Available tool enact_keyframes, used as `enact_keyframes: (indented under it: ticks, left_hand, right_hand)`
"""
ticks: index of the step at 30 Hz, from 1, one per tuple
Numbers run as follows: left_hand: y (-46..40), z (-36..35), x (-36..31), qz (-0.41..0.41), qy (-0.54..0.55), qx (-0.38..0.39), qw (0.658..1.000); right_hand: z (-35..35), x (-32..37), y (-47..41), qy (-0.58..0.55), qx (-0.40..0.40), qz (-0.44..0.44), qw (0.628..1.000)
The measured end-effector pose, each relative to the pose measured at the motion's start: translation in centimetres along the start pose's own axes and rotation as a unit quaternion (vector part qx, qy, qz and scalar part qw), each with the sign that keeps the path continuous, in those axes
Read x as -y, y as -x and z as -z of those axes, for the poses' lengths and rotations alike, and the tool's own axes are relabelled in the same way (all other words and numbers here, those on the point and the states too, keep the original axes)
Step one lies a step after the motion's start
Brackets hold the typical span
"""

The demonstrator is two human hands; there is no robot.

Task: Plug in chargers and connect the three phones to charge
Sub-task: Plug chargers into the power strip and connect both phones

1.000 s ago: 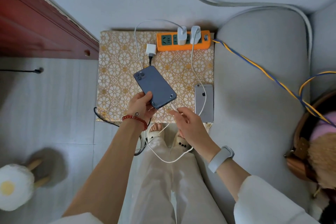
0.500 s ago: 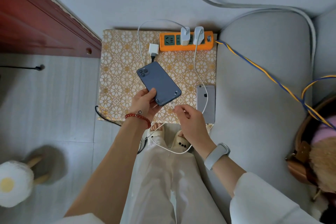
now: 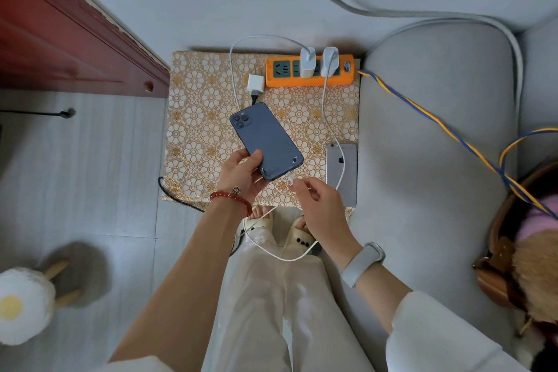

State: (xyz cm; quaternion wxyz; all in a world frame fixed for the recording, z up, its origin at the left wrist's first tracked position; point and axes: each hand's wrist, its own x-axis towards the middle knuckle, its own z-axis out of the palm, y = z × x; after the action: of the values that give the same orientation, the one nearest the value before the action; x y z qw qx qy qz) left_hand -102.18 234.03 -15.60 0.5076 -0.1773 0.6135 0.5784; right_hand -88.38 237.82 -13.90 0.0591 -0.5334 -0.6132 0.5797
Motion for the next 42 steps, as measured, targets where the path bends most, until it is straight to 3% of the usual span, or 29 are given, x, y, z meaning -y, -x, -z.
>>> enact_keyframes:
  ticks: [23,28,30,33,37,39,42]
  left_hand:
    - [0.9,-0.1,2.8,0.018,-0.079,-0.012,0.997]
    - [-0.3,-0.1,4.7,0.048,-0.180,-0.026,0.982]
    - [-1.0,0.1,5.8,0.040,-0.254,-0.028,0.966]
    - [-1.8,0.2,7.0,0.003,-0.374,-0.012,0.927]
    - [-3.3,-0.9,8.1,-0.007,-0.441,0.005,0.898]
    - [-4.0,-1.8,8.4,-0.018,-0.455,0.002,0.890]
    - [-4.6,-2.9,8.6,-0.054,-0.530,-0.012,0.846]
  right_hand:
    - [-1.5,-2.5,1.2,0.039,-0.013,-0.078,0.996]
    - [-0.2,-4.0,0.7,0.076,0.077,-0.135,0.985]
    - [1.0,-4.9,0.1,0.171,0.107,-0.133,0.970]
    - [3.0,-6.2,-0.9,0.303,0.074,-0.074,0.947]
    - [4.7,-7.7,-3.0,0.483,0.146,0.083,0.859]
    - [5.1,-8.1,-3.7,0.528,0.183,0.096,0.824]
    - [5.3,-8.4,-3.6,0.549,0.180,0.105,0.809]
